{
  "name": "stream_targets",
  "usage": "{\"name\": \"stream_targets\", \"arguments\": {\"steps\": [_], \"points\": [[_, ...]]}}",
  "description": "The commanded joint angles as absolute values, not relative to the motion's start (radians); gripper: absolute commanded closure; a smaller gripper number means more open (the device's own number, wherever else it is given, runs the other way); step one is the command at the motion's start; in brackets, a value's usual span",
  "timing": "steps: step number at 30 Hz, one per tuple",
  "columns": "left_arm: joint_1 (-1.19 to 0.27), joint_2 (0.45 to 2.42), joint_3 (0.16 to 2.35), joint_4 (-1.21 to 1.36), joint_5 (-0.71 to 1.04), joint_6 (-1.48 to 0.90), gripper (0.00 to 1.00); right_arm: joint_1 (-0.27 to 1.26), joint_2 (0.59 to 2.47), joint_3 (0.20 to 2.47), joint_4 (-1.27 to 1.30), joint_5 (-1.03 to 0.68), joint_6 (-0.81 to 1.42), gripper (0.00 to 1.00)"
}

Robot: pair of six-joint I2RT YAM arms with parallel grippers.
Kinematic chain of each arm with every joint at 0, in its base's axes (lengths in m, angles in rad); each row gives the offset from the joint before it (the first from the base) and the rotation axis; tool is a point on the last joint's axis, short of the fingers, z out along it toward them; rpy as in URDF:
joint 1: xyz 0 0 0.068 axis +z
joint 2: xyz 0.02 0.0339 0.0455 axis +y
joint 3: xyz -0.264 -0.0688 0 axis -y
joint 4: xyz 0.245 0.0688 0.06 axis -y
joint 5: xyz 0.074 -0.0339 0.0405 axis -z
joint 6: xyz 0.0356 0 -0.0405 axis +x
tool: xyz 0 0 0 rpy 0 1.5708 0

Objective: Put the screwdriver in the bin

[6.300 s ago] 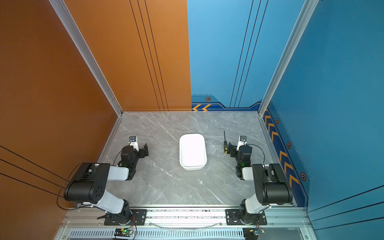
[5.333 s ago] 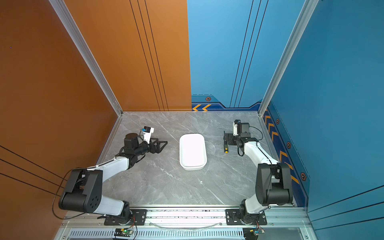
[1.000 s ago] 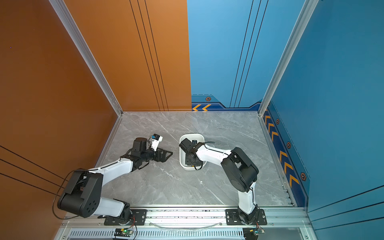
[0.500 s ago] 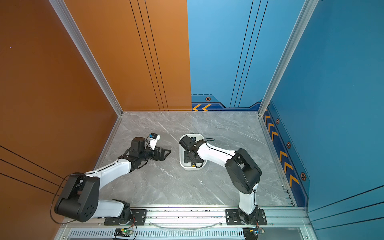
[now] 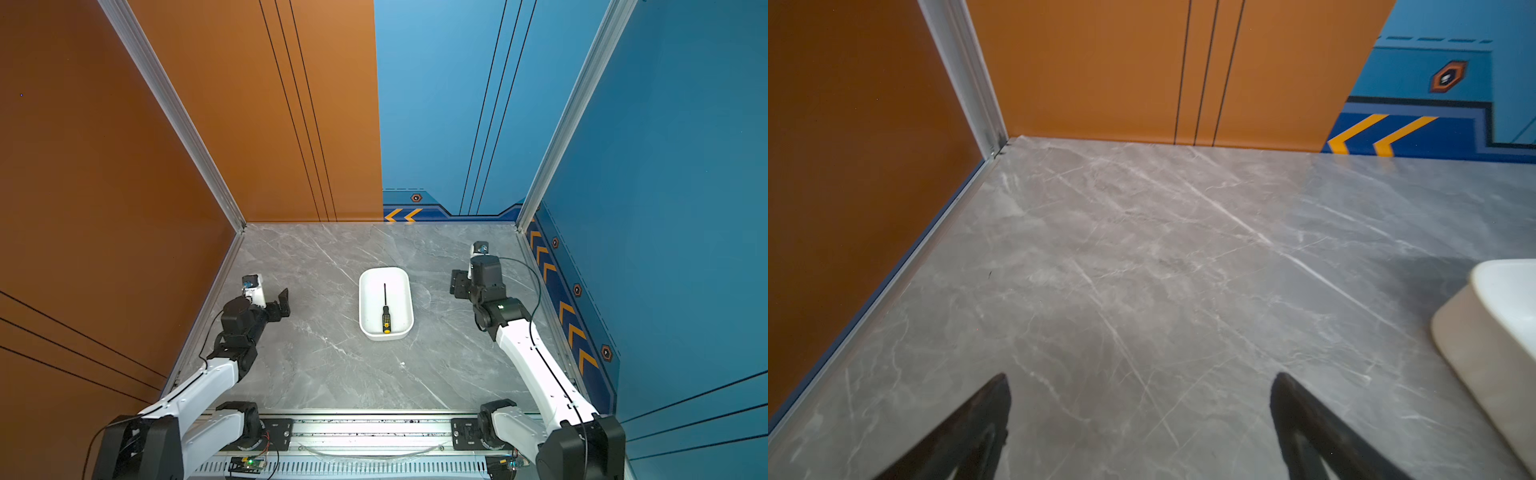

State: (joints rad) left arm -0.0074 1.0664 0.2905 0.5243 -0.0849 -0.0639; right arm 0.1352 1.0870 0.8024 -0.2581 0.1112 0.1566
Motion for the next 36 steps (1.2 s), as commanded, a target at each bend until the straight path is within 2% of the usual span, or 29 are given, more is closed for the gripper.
{"name": "stream_targets", "arguments": {"steps": [1, 6, 9, 15, 18, 20, 22, 23, 30, 36], "points": [[0.027, 1.149, 0.282, 0.695, -0.121, -0.025, 0.02, 0.035, 1.085, 0.62, 0.067, 0.057, 0.043, 0.23], [0.075, 1.333, 0.277, 0.889, -0.027, -0.061, 0.02, -0.024, 1.164, 0.417, 0.479, 0.034, 0.031, 0.22], [0.074, 1.39, 0.316, 0.893, 0.054, -0.054, 0.02, -0.022, 1.252, 0.38, 0.599, 0.011, 0.038, 0.22], [0.057, 1.563, 0.338, 1.003, 0.104, -0.019, 0.02, 0.0, 1.442, 0.334, 0.895, 0.017, 0.058, 0.23], [0.056, 1.564, 0.348, 0.987, 0.104, -0.012, 0.02, 0.012, 1.563, 0.343, 0.998, 0.027, 0.055, 0.23], [0.052, 1.57, 0.352, 0.988, 0.093, -0.012, 0.02, 0.006, 1.528, 0.378, 0.866, 0.027, 0.05, 0.23], [0.051, 1.571, 0.353, 0.988, 0.09, -0.01, 0.02, 0.001, 1.554, 0.366, 0.941, 0.021, 0.065, 0.21], [0.051, 1.57, 0.354, 0.987, 0.09, -0.01, 0.02, -0.001, 1.54, 0.378, 0.893, 0.017, 0.062, 0.2], [0.045, 1.567, 0.352, 0.987, 0.047, -0.018, 0.02, 0.002, 1.547, 0.373, 0.912, 0.028, 0.063, 0.0], [0.041, 1.568, 0.353, 0.986, 0.136, 0.017, 0.02, 0.011, 1.548, 0.373, 0.908, 0.063, 0.064, 0.0]]}}
